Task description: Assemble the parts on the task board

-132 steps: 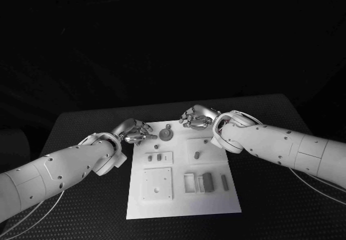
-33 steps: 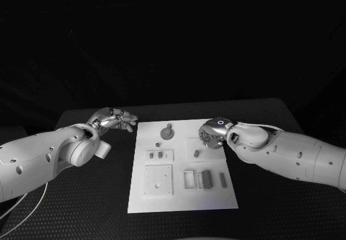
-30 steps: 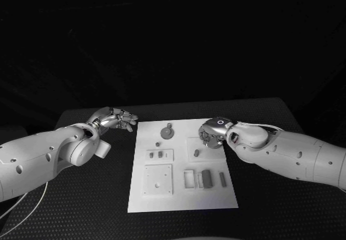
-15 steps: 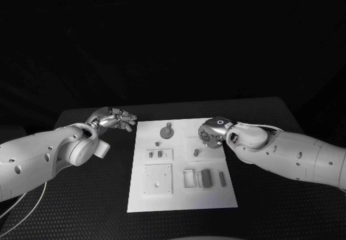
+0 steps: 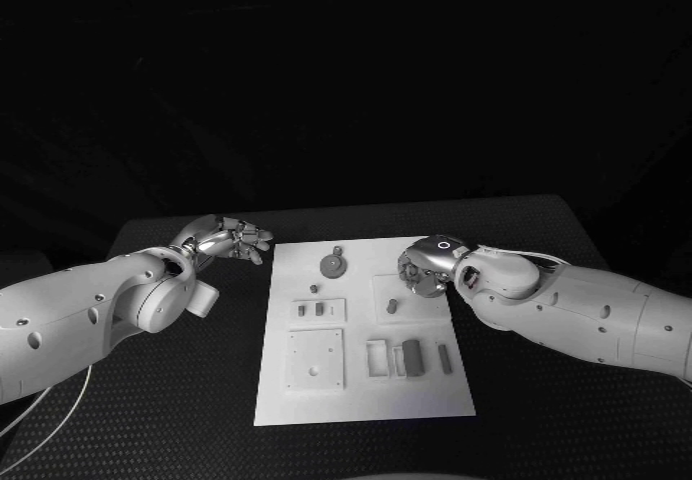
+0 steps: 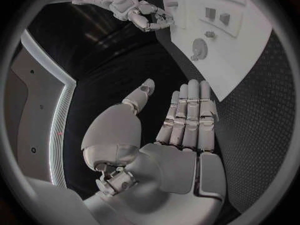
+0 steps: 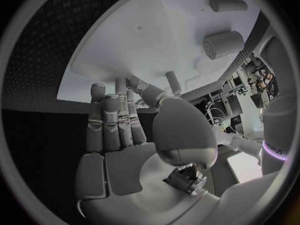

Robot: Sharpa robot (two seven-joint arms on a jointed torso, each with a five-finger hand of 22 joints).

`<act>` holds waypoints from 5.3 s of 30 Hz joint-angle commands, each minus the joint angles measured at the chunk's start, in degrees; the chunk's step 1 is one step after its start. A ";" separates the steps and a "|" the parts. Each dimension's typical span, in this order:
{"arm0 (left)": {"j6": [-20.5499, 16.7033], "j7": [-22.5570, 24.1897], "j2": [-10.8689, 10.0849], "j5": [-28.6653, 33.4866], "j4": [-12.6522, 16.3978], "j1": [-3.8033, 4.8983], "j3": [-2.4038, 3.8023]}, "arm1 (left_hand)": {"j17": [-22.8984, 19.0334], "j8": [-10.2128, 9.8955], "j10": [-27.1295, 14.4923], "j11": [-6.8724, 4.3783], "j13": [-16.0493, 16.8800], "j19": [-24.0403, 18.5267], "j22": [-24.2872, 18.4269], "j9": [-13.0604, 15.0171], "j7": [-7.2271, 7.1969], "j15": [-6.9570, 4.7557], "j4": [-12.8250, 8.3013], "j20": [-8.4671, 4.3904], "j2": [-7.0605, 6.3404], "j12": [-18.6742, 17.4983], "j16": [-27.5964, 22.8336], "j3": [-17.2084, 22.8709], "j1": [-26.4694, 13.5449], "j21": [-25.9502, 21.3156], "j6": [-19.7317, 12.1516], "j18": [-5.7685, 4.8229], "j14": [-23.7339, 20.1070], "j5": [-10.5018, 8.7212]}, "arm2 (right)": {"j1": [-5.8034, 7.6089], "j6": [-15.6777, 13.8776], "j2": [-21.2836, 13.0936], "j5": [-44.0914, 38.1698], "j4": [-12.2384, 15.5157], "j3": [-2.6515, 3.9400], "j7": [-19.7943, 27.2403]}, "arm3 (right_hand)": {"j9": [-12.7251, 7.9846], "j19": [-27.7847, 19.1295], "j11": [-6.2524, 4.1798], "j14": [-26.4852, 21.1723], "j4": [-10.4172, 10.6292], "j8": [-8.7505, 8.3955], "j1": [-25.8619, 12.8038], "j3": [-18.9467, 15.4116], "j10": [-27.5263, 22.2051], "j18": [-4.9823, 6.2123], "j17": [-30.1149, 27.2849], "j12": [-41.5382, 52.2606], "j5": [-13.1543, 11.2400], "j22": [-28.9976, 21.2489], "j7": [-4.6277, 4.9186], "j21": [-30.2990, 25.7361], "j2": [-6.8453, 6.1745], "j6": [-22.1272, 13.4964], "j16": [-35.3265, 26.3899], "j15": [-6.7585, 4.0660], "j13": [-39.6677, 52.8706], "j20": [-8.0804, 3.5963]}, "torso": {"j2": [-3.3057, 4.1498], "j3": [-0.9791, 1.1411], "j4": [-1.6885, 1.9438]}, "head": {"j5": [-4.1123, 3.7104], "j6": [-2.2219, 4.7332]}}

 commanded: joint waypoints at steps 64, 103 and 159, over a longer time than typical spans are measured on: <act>0.36 -0.28 0.31 -0.17 -0.61 0.06 0.05 | 0.81 -0.03 -0.97 0.47 -0.10 0.22 -0.31 -0.25 0.34 0.05 0.33 0.13 0.05 -0.95 -0.81 -0.57 -0.56 -0.45 -1.19 -0.05 0.44 -0.07 | 0.19 2.27 -1.98 -1.72 2.61 0.09 1.79 | -2.06 -2.55 3.09 -3.72 2.98 -2.86 -1.39 0.49 -5.75 0.98 1.33 -6.30 0.09 1.67 1.54 -1.29 -9.12 -3.59 0.03 2.60 -2.67 1.48 | 0.04 0.10 0.03 | -0.22 -0.39; 0.32 -0.97 0.25 -0.17 -0.59 0.06 0.04 | 1.27 0.02 -1.20 0.58 -0.04 0.32 -0.46 -0.34 0.47 0.03 0.83 0.12 0.63 -1.16 -1.09 -0.50 -0.76 -0.49 -1.60 -0.04 0.56 -0.14 | -1.24 6.26 1.99 -2.88 -1.87 -2.02 0.20 | -2.19 -2.58 2.48 -3.31 0.21 -1.93 0.21 0.63 -2.97 0.98 1.33 -6.13 0.12 1.87 1.04 -1.30 -0.88 -1.11 0.05 2.00 -2.98 1.22 | 0.05 0.03 0.04 | -0.38 -1.12; 0.46 -1.08 0.48 0.34 -0.98 0.06 0.04 | 1.87 0.14 -1.53 0.71 0.07 0.32 -0.72 -0.44 0.62 0.04 1.67 0.12 0.92 -1.41 -1.54 -0.54 -1.31 -0.55 -2.09 -0.04 0.61 -0.14 | -0.38 -0.89 -1.55 27.92 1.24 1.33 7.02 | -0.76 -1.67 1.64 -2.55 0.16 -0.78 0.54 -0.03 -1.30 0.97 1.48 -5.66 0.15 1.78 0.40 -0.63 1.40 -0.07 0.31 1.12 -2.60 0.71 | 0.05 0.03 -0.04 | -0.14 -1.43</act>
